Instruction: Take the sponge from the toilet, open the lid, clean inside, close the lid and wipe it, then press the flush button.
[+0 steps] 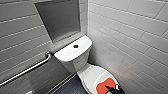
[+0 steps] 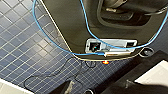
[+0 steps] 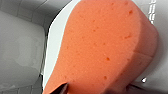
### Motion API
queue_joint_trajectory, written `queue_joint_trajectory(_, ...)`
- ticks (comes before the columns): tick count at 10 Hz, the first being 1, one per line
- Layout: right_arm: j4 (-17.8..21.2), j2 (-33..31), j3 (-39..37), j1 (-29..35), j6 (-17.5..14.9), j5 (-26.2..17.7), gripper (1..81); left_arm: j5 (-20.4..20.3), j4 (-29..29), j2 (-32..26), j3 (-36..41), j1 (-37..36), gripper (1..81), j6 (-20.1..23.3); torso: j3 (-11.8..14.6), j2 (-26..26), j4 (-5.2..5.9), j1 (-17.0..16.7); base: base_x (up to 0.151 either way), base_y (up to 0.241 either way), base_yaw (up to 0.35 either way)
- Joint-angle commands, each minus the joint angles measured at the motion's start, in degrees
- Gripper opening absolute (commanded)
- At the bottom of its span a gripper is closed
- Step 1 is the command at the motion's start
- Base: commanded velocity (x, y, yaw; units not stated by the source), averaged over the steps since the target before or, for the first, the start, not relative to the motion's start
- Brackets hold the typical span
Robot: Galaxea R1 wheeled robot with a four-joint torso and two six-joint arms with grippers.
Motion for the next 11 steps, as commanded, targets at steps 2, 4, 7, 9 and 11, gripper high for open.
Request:
queue_joint_trajectory(2, -4.3, 3.6, -7.3, 2.7, -0.3, -3.1, 81.1, 6.3, -0.8, -0.4, 0.3, 2.6, 81.1, 0.1, 0.0, 0.0, -0.02, 0.0, 0.0, 0.0, 0.0)
queue_joint_trajectory(4, -5.7, 6.5, -12.2, 1.8, -0.3, -2.2, 81.1, 6.7, -0.8, -0.5, 0.3, 2.6, 81.1, 0.1, 0.0, 0.0, -0.02, 0.0, 0.0, 0.0, 0.0)
queue_joint_trajectory(7, -6.8, 2.2, -7.2, 2.6, 0.3, -0.7, 1.0, 6.7, -0.6, -0.1, 0.4, 2.5, 81.1, 0.1, 0.0, 0.0, -0.02, 0.0, 0.0, 0.0, 0.0)
queue_joint_trajectory(9, -6.9, -4.1, 1.7, 4.4, 0.3, -1.1, 1.0, 6.7, -0.5, -0.1, 0.4, 2.2, 81.1, 0.1, 0.0, 0.0, -0.02, 0.0, 0.0, 0.0, 0.0)
queue_joint_trajectory(11, -8.9, -15.4, 16.9, 6.5, 0.3, -1.6, 1.0, 6.2, -0.1, 0.4, 0.8, 1.0, 81.1, 0.4, 0.0, 0.0, -0.02, 0.0, 0.0, 0.0, 0.0)
